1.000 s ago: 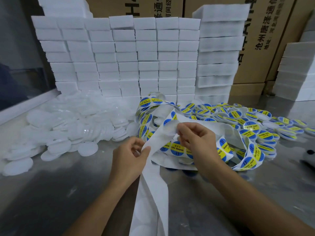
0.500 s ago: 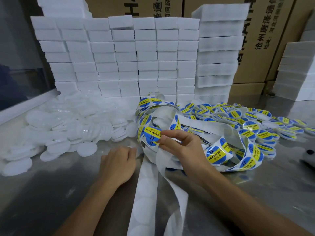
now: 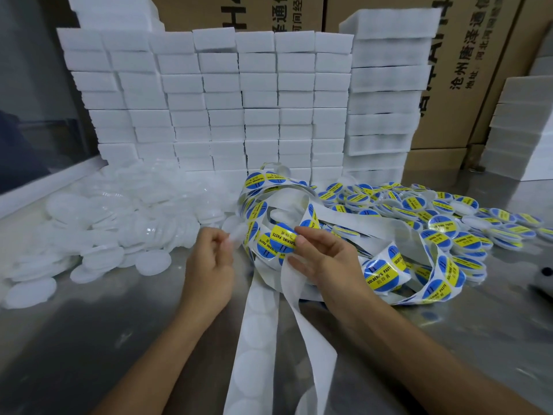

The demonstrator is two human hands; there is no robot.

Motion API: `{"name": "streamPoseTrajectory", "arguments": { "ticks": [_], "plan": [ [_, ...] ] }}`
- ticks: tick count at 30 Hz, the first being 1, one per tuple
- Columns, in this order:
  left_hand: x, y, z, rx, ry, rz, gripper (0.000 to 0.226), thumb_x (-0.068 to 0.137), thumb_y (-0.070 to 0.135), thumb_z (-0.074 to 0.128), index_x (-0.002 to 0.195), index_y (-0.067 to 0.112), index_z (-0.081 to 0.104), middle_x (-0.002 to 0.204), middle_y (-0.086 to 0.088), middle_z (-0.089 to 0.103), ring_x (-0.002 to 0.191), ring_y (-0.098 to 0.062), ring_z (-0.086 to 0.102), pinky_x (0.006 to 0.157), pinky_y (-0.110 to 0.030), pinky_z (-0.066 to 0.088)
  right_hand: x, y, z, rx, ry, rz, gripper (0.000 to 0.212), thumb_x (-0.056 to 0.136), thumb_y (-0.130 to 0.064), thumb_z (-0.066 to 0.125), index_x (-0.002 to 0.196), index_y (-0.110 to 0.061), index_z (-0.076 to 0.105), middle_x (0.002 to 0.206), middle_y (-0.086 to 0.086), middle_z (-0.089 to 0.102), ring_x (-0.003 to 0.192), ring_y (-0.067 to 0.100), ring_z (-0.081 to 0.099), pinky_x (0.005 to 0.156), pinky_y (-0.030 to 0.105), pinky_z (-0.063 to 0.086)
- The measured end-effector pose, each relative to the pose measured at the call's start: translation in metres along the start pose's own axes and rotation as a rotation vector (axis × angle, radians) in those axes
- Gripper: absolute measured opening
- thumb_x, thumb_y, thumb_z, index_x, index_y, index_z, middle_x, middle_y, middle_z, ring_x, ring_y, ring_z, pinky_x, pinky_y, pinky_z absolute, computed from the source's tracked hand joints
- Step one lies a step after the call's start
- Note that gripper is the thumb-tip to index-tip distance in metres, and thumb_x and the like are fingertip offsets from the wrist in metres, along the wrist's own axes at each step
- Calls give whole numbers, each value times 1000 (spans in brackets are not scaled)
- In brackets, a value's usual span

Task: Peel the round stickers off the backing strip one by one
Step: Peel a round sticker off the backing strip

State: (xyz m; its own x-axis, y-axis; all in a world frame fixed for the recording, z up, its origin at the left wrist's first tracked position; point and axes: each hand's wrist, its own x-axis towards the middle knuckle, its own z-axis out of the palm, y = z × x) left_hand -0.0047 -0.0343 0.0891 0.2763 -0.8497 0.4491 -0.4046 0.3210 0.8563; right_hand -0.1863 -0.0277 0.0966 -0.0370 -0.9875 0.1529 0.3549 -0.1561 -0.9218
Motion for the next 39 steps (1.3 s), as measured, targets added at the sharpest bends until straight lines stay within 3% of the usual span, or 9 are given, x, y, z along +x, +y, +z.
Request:
{"name": "streamPoseTrajectory", "arguments": {
  "ticks": [3,6,10,16,21,26,31,35,39],
  "plan": [
    [-1,10,3,-351,17,-253,17,103,17,42,89,22,51,98,-4,59,72,-23,74,70,-26,53,1,1,-1,10,24,11,17,87,-8,70,85,-23,77,91,4,77,89,16,73,77,30,61],
    [-2,13,2,-460,16,-358,12,103,13,44,99,12,54,112,-15,62,66,-23,74,79,-41,58,2,2,-1,-24,37,26,17,87,-9,71,97,-22,74,86,5,74,89,15,71,81,30,60],
    [0,16,0,-538,3,-428,15,97,0,47,105,8,57,114,-19,62,65,-24,74,77,-42,59,1,3,0,-71,56,44,10,86,-9,72,88,-19,75,89,5,78,88,17,73,87,34,58],
    [0,16,-1,-608,-42,-446,16,92,-6,53,102,4,59,105,-17,66,67,-23,74,66,-34,62,-1,-3,1,-54,23,57,9,87,-13,72,81,-19,75,84,2,76,82,14,73,89,40,55],
    [-2,15,0,-678,-114,-458,10,91,-4,59,96,4,62,80,-10,76,74,-21,75,61,-28,60,-3,-4,1,-54,-33,104,11,85,-15,73,77,-22,78,83,0,72,83,9,66,85,34,57],
    [-4,16,-1,-725,-201,-462,16,87,-4,63,102,-1,63,88,-15,76,81,-25,75,64,-31,60,-3,-1,4,-130,-10,85,8,82,-16,77,79,-23,80,86,4,76,80,8,68,94,43,54],
    [-6,19,0,-749,-248,-469,24,83,-2,66,106,-4,62,95,-19,75,86,-28,74,66,-33,61,-3,3,3,-192,17,54,10,80,-19,79,82,-29,81,89,3,78,98,33,69,94,49,54],
    [-6,20,-1,-742,-283,-453,36,74,5,71,108,-4,62,94,-18,75,88,-28,74,68,-33,61,-4,4,4,-208,8,44,9,79,-20,80,84,-28,80,91,6,77,89,23,66,94,49,53],
    [-7,19,-1,-747,-293,-439,45,65,10,72,106,-4,63,94,-18,75,87,-28,74,66,-32,61,-4,4,4,-222,10,45,10,80,-20,79,82,-30,80,90,2,78,98,31,70,93,47,54]
  ]
}}
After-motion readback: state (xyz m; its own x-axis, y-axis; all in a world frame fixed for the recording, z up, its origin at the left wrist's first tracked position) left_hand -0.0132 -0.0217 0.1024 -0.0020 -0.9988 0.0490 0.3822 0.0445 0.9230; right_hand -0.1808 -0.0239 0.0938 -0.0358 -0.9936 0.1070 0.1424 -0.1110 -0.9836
